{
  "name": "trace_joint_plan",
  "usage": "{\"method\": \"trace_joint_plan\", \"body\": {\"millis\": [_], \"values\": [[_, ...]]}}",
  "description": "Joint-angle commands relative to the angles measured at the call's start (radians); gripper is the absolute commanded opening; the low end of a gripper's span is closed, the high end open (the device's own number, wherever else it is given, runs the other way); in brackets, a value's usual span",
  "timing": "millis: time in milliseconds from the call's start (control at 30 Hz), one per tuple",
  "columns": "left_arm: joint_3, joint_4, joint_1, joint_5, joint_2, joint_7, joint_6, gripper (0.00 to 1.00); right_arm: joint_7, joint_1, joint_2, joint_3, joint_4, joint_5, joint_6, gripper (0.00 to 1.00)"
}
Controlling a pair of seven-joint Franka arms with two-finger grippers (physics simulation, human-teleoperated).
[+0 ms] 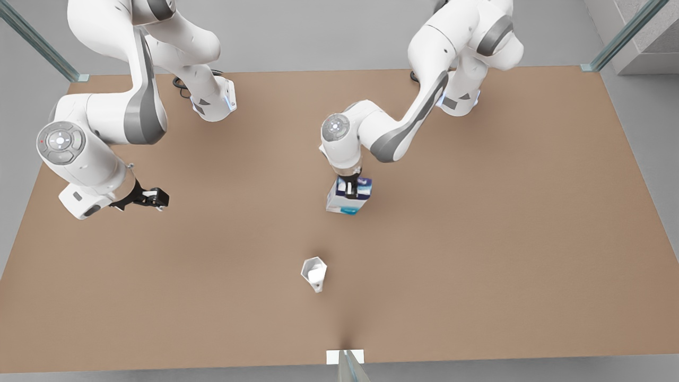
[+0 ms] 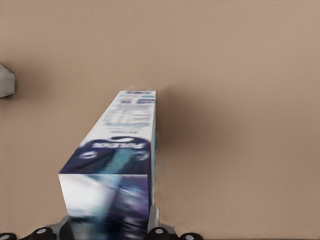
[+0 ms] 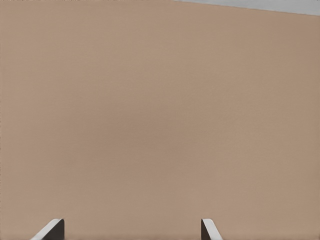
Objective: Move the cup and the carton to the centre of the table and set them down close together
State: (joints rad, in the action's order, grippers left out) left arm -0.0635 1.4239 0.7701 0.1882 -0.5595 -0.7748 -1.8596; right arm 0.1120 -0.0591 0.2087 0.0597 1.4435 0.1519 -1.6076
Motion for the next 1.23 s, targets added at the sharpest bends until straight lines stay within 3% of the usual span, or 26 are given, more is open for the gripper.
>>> {"method": "trace_joint_plan", "body": {"millis": [0, 67, 100, 133, 300, 367, 533, 667, 733, 800, 900, 933, 967, 1033, 1067, 1100, 1133, 1200], "values": [[0.016, -0.010, 0.006, -0.004, -0.014, 0.000, 0.000, 0.73, 0.000, -0.001, 0.000, 0.000, 0.000, 0.000, 0.000, 1.00], [0.064, -0.020, 0.046, -0.013, -0.031, 0.006, -0.003, 0.73, 0.000, -0.002, 0.000, 0.000, 0.000, 0.000, -0.002, 1.00], [0.064, -0.022, 0.055, -0.019, -0.036, 0.035, -0.003, 0.94, 0.000, -0.001, 0.000, 0.000, 0.000, 0.000, -0.003, 1.00], [0.064, -0.022, 0.061, -0.021, -0.037, 0.055, -0.003, 1.00, 0.000, -0.001, 0.000, 0.000, 0.000, 0.000, -0.003, 1.00], [0.065, -0.037, 0.060, -0.050, -0.033, 0.057, -0.001, 1.00, 0.000, -0.001, 0.000, 0.000, 0.000, 0.000, -0.003, 1.00], [0.113, -0.040, 0.083, -0.128, -0.016, 0.052, 0.003, 1.00, 0.000, -0.001, 0.000, 0.000, 0.000, 0.000, -0.003, 1.00], [0.183, -0.086, 0.058, -0.202, 0.138, 0.247, 0.181, 1.00, 0.000, -0.004, 0.000, 0.000, 0.000, 0.000, 0.000, 1.00], [0.172, -0.132, -0.236, -0.231, 0.199, 0.698, 0.402, 1.00, 0.000, -0.002, 0.000, -0.001, 0.000, -0.002, -0.002, 1.00], [0.171, -0.122, -0.370, -0.214, 0.242, 0.845, 0.415, 1.00, 0.000, -0.001, 0.000, -0.001, 0.000, 0.000, -0.002, 1.00], [0.084, -0.086, -0.598, -0.213, 0.277, 0.850, 0.395, 1.00, 0.000, -0.001, 0.000, 0.000, 0.000, -0.002, -0.003, 1.00], [0.085, -0.088, -0.673, -0.128, 0.283, 0.836, 0.408, 1.00, 0.000, -0.002, 0.000, 0.000, 0.000, -0.002, -0.003, 1.00], [0.048, -0.080, -0.721, -0.081, 0.293, 0.887, 0.410, 1.00, 0.000, -0.002, 0.000, -0.001, 0.000, 0.000, -0.003, 1.00], [-0.075, -0.074, -0.850, -0.076, 0.303, 0.921, 0.399, 1.00, 0.000, -0.002, 0.000, 0.000, 0.000, -0.002, -0.003, 1.00], [-0.078, -0.068, -0.894, -0.076, 0.306, 0.862, 0.399, 1.00, 0.000, -0.002, 0.000, 0.000, 0.000, 0.000, -0.003, 1.00], [-0.041, 0.013, -0.868, -0.078, 0.366, 0.833, 0.352, 1.00, 0.000, -0.002, 0.000, 0.000, 0.000, 0.000, -0.003, 1.00], [0.086, 0.023, -0.741, -0.084, 0.385, 0.809, 0.362, 1.00, 0.000, -0.002, 0.000, -0.001, 0.000, 0.000, -0.003, 1.00], [0.133, 0.024, -0.686, -0.085, 0.397, 0.815, 0.365, 1.00, 0.000, -0.004, 0.000, 0.000, 0.000, 0.000, -0.003, 1.00], [0.134, 0.013, -0.676, -0.093, 0.395, 0.824, 0.385, 1.00, 0.000, -0.004, 0.000, 0.000, 0.000, 0.000, -0.003, 1.00]]}}
